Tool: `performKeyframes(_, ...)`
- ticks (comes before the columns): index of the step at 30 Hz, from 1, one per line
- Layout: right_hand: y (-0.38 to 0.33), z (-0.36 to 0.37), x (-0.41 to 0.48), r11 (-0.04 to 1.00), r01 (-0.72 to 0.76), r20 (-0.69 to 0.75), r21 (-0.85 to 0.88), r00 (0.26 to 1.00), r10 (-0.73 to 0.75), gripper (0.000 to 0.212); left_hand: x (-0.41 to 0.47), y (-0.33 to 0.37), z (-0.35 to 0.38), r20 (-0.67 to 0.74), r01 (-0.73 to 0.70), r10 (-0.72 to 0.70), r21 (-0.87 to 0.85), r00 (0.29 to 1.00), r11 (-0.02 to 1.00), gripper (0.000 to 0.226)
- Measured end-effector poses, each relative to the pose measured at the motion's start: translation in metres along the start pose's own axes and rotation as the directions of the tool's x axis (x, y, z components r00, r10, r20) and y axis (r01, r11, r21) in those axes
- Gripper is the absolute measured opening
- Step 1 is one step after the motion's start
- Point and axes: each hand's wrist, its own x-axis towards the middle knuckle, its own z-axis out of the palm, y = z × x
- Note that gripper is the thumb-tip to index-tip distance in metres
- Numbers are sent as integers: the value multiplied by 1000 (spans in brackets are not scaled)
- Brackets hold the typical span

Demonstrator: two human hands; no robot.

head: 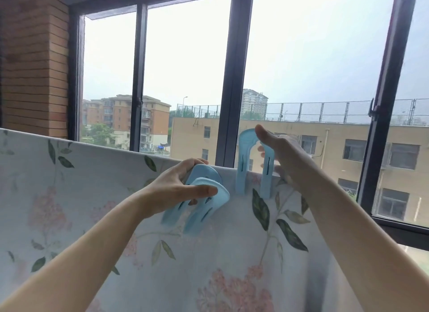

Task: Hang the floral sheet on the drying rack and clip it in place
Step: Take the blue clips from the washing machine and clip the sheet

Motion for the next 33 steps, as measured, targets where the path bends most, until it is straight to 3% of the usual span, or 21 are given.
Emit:
performKeyframes(4,3,-3,-6,988,73,-2,-133,997,-74,89,-2,1,3,-20,3,-3,-5,1000,1000,70)
performKeyframes(7,7,2,-16,940,188,-150,-286,960,-237,81,-8,-2,9,-141,-32,33,9,989,999,89)
performKeyframes(9,7,5,-28,845,292,-229,-447,876,-424,72,-15,-7,13,-245,-78,74,-7,967,997,94)
performKeyframes(11,8,8,-35,696,413,-178,-587,773,-608,56,-26,-10,16,-303,-117,100,-37,948,992,81)
performKeyframes(15,11,22,-41,599,542,-115,-590,678,-726,43,-51,-10,16,-340,-103,69,-83,938,991,66)
performKeyframes(18,9,38,-46,478,603,-117,-638,538,-835,43,-73,-11,9,-385,-70,28,-96,923,993,63)
performKeyframes(20,7,51,-47,425,706,-69,-567,474,-878,36,-85,-11,2,-403,-33,8,-54,915,998,63)
performKeyframes(22,4,69,-47,420,770,-10,-482,474,-880,32,-96,-13,-8,-428,-9,-6,-33,904,999,64)
performKeyframes(28,-11,136,-44,502,772,122,-390,583,-803,32,-139,-17,-64,-511,38,-21,22,859,999,66)
performKeyframes(33,-42,216,-46,520,785,203,-336,599,-774,32,-187,-25,-137,-570,91,-39,63,821,994,64)
